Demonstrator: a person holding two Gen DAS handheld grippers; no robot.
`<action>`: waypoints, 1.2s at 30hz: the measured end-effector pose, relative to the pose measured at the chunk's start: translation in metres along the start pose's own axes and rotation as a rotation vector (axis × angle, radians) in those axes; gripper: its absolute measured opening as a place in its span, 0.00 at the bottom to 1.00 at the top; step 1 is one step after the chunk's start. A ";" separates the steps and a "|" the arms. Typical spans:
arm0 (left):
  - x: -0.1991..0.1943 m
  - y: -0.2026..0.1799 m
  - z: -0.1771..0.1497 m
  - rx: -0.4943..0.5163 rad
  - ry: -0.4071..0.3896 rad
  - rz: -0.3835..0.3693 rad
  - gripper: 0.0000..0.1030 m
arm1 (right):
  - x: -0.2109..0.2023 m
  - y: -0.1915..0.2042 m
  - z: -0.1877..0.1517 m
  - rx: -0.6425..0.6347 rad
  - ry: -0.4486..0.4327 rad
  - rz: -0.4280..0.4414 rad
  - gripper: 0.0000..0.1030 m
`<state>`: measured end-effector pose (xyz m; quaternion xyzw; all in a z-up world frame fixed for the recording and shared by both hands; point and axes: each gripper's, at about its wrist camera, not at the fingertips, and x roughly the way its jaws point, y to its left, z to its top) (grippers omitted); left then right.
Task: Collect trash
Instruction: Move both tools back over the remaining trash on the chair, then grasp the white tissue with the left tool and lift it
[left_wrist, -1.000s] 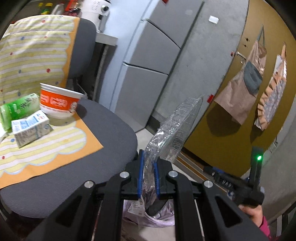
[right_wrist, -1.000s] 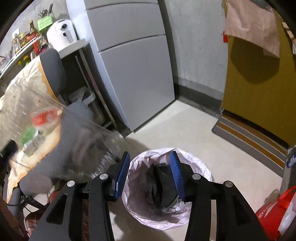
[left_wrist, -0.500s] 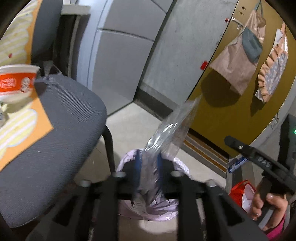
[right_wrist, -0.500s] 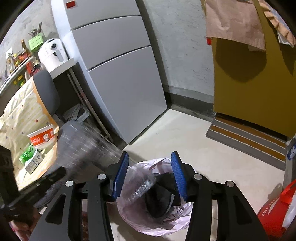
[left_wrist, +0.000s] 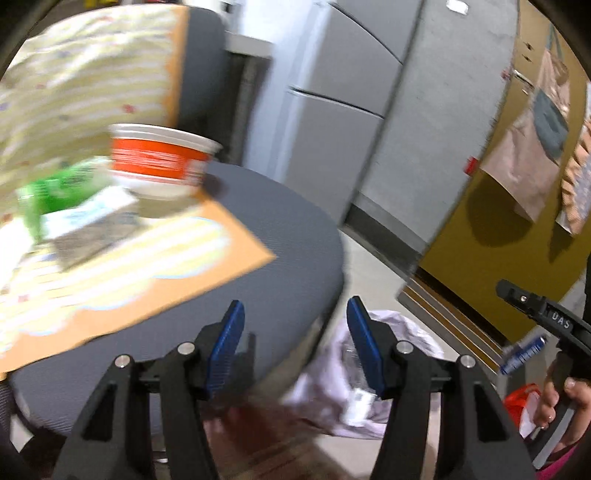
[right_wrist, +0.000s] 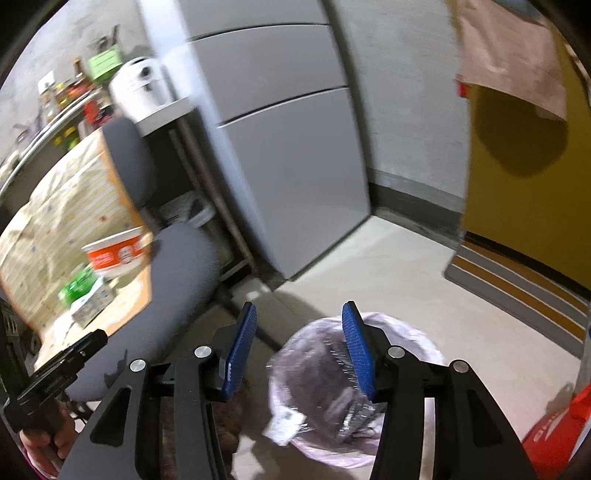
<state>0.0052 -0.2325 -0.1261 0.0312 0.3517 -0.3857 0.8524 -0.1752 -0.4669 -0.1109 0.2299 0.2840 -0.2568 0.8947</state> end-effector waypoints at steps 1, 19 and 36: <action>-0.008 0.009 0.000 -0.013 -0.009 0.018 0.55 | 0.002 0.012 0.000 -0.022 0.003 0.019 0.49; -0.084 0.172 0.008 -0.272 -0.057 0.421 0.55 | 0.043 0.182 -0.008 -0.315 0.094 0.271 0.53; -0.002 0.258 0.050 -0.352 0.129 0.496 0.62 | 0.087 0.210 -0.007 -0.327 0.145 0.305 0.53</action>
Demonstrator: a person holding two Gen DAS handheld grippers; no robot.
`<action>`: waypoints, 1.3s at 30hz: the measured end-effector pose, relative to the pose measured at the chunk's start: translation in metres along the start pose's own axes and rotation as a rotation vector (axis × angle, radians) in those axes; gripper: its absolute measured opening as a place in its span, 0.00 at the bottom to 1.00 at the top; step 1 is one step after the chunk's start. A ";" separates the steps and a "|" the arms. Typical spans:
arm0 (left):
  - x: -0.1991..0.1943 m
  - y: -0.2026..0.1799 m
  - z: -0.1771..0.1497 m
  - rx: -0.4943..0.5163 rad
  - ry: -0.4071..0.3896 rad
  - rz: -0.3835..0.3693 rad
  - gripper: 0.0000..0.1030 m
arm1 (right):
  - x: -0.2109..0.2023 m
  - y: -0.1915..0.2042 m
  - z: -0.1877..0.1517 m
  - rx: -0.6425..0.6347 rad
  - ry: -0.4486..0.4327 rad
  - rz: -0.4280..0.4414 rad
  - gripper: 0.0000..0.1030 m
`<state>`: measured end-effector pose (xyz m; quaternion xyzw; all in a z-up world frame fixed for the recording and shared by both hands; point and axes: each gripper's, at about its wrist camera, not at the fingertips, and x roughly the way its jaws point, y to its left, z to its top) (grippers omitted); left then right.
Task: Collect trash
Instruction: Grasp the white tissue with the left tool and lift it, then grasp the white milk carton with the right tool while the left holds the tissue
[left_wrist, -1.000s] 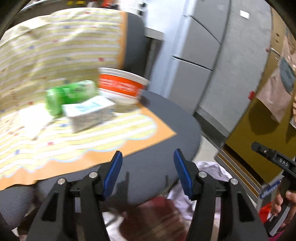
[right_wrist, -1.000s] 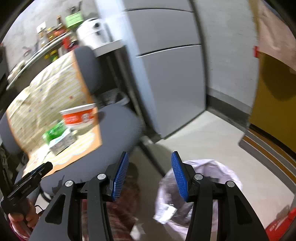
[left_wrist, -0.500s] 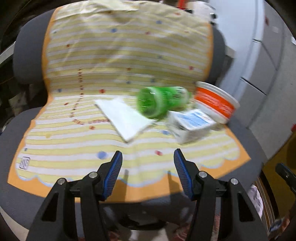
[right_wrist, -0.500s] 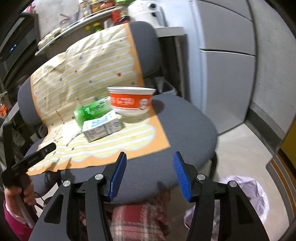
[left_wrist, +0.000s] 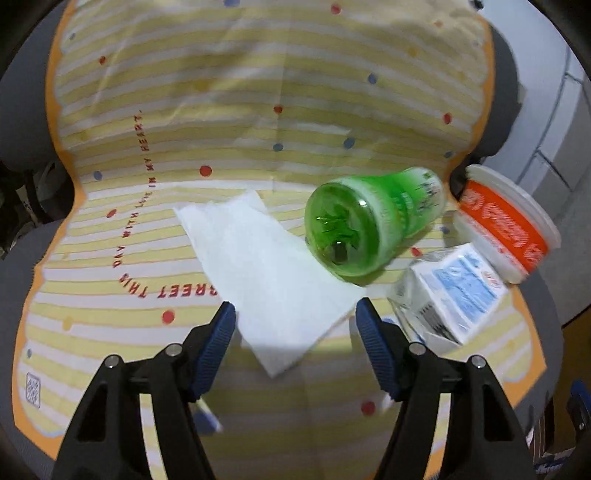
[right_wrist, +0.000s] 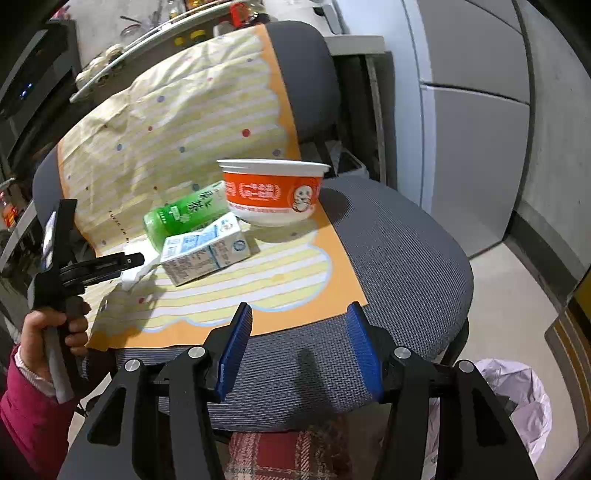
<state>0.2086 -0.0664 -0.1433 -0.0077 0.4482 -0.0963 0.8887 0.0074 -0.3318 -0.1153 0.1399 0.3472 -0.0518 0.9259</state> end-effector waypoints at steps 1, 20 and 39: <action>0.006 -0.001 0.001 0.004 0.015 0.002 0.59 | 0.002 -0.002 -0.001 0.004 0.005 -0.002 0.53; -0.088 0.033 -0.042 0.026 -0.154 -0.141 0.01 | 0.001 0.029 -0.005 -0.069 0.022 0.045 0.59; -0.105 0.061 -0.061 -0.017 -0.165 -0.184 0.01 | 0.098 0.141 0.048 -0.055 0.014 0.030 0.69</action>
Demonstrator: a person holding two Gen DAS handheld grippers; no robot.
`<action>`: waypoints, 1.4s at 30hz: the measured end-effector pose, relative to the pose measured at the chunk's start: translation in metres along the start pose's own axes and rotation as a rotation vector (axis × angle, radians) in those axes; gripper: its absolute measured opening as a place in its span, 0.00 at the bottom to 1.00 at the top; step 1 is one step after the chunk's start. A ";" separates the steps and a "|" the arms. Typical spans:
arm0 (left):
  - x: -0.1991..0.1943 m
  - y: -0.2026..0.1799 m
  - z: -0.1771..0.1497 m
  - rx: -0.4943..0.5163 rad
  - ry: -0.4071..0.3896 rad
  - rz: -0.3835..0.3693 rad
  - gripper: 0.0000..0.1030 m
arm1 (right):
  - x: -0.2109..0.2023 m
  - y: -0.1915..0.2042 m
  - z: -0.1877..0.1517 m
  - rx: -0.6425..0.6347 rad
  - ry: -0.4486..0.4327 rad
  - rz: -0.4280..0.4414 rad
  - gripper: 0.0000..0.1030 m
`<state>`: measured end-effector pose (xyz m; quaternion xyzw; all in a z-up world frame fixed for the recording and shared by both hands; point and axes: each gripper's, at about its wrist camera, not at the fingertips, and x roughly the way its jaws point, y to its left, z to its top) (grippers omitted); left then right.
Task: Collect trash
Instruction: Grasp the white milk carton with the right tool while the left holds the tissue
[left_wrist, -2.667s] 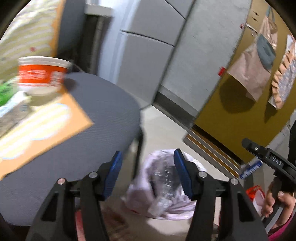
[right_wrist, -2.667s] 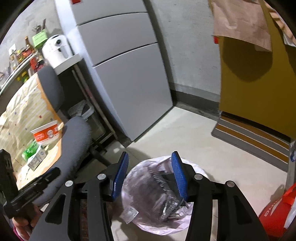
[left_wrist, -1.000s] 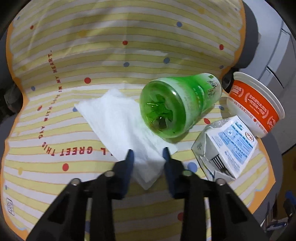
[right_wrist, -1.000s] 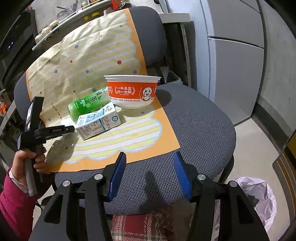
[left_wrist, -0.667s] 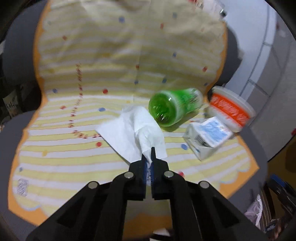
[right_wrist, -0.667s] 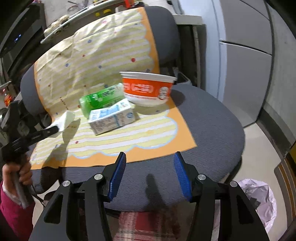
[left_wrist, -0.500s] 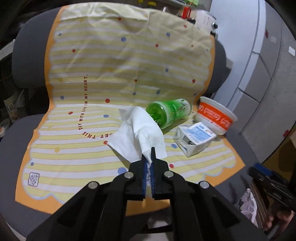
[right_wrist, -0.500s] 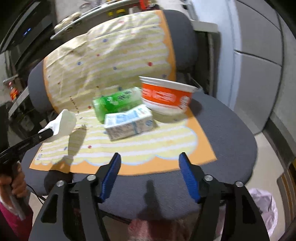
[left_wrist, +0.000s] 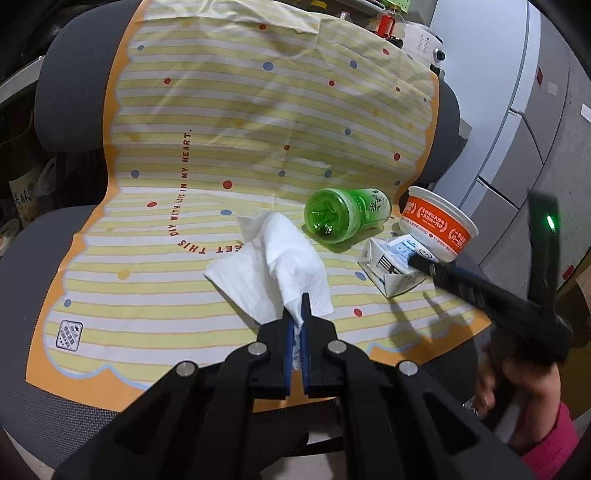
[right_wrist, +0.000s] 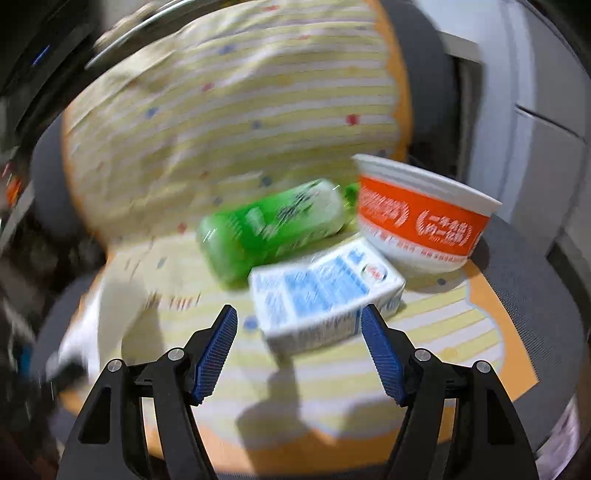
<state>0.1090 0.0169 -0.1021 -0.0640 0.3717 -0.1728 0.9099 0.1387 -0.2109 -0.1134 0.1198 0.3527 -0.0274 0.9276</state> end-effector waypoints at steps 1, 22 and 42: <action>0.001 0.000 0.000 0.002 0.002 0.000 0.01 | 0.004 0.000 0.005 0.032 -0.013 -0.019 0.69; 0.011 -0.013 -0.010 0.015 0.032 -0.021 0.01 | -0.016 -0.047 -0.036 0.000 0.095 -0.196 0.42; 0.017 -0.016 -0.010 0.016 0.037 -0.010 0.01 | 0.032 0.008 -0.007 -0.107 0.045 -0.237 0.80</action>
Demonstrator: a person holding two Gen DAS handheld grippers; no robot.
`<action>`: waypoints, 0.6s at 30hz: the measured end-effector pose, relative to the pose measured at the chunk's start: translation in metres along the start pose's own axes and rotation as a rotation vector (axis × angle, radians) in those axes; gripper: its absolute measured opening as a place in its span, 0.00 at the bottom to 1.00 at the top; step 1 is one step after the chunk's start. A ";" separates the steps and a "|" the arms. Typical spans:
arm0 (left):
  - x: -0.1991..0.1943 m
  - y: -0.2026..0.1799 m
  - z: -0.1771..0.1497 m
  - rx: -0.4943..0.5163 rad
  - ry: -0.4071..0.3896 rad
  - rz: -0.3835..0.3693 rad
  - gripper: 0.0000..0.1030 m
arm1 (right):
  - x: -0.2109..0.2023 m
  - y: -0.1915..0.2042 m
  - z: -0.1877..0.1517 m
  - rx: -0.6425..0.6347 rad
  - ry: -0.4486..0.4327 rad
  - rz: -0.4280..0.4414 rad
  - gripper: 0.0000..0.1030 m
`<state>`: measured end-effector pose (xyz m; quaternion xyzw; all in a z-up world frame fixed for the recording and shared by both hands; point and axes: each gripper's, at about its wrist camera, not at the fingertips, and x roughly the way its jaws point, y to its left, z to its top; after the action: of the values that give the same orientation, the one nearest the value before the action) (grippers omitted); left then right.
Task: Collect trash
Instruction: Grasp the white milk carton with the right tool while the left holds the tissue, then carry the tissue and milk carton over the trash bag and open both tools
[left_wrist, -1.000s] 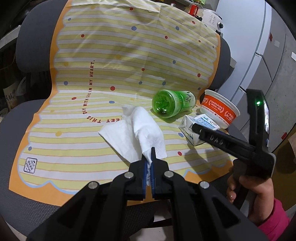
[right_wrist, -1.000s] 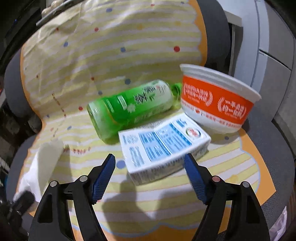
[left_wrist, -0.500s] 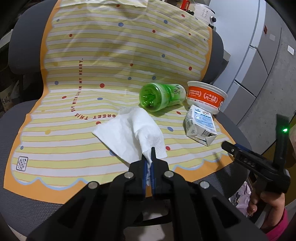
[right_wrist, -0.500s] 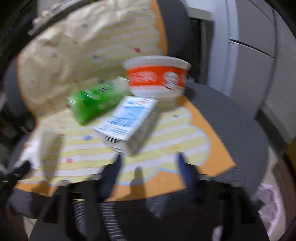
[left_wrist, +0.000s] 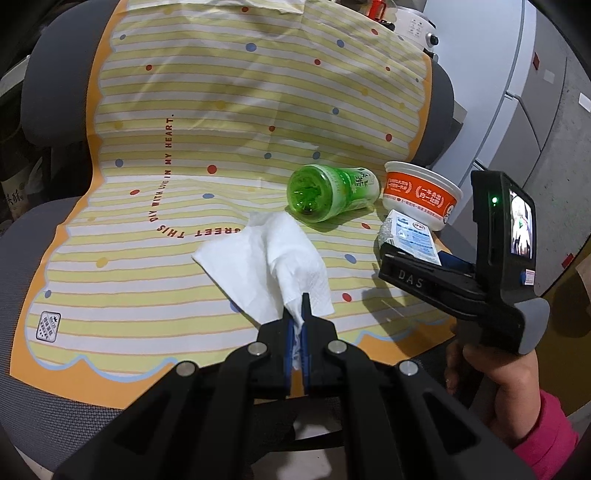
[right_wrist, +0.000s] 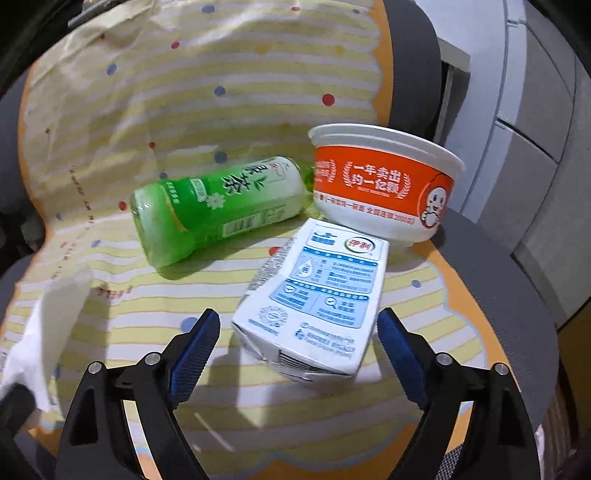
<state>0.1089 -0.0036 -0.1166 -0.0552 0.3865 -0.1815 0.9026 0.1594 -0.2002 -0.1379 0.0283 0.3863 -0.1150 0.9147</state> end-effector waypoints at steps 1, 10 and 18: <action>0.000 0.000 0.000 0.001 0.000 -0.002 0.01 | -0.001 -0.002 -0.001 0.002 0.003 -0.005 0.74; -0.010 -0.025 -0.005 0.055 -0.013 -0.036 0.01 | -0.076 -0.047 -0.032 -0.024 -0.096 0.174 0.73; -0.020 -0.094 -0.020 0.172 -0.026 -0.175 0.01 | -0.144 -0.112 -0.062 0.020 -0.177 0.217 0.73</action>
<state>0.0555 -0.0826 -0.0944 -0.0134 0.3516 -0.2912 0.8896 -0.0069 -0.2731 -0.0741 0.0689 0.2976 -0.0211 0.9520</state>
